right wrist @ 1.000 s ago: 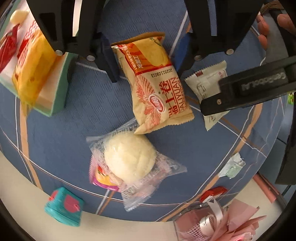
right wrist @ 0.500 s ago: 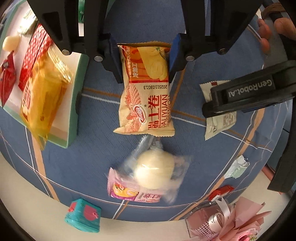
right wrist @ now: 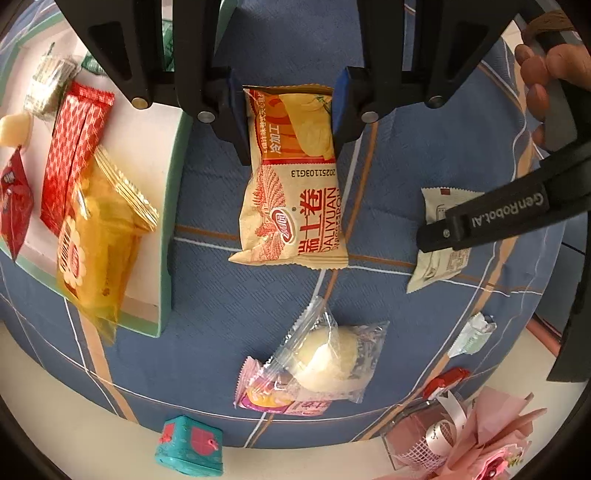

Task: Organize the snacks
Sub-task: 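Grasp the white printed packet with the left tool while the right tool grasps the Swiss roll bag, then carry the white packet with the left tool while the right tool carries the Swiss roll bag to the tray, then open the left tool in the tray while the right tool releases the Swiss roll bag, then withdraw both tools from the tray toward the bun in the clear bag, then move the left tool to the green wafer packet while the right tool approaches the clear-bagged bun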

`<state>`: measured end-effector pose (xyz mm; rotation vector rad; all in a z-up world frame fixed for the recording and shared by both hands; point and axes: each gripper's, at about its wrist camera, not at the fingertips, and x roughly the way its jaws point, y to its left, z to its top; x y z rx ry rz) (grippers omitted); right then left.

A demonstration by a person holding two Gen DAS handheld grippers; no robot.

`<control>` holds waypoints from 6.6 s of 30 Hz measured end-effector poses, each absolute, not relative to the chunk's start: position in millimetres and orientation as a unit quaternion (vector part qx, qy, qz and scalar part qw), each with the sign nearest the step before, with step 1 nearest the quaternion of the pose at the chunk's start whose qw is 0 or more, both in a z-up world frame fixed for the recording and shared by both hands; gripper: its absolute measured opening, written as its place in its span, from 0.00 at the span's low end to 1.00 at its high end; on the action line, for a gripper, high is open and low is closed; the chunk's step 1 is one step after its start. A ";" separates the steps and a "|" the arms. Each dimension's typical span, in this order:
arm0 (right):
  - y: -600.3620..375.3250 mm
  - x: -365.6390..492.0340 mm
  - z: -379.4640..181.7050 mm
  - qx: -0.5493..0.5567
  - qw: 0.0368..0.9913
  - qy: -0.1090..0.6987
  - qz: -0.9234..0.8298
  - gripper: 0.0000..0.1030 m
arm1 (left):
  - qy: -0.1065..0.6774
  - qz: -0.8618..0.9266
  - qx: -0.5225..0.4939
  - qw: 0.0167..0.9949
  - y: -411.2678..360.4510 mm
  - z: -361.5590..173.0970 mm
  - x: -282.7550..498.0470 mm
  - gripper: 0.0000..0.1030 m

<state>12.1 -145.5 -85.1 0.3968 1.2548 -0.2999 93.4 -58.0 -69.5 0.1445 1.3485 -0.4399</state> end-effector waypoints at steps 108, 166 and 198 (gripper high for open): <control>-321.5 -144.9 -6.7 0.313 0.764 0.455 -0.333 0.48 | 0.539 -0.375 0.165 0.736 -180.8 20.1 -7.1 0.60; -257.6 -87.8 -4.5 0.232 0.797 0.470 -0.299 1.00 | 0.490 -0.210 0.100 0.840 -97.1 29.3 65.9 0.96; -162.9 12.1 -24.8 0.190 0.824 0.499 -0.187 1.00 | 0.509 -0.141 0.078 0.846 -11.1 18.3 143.1 0.96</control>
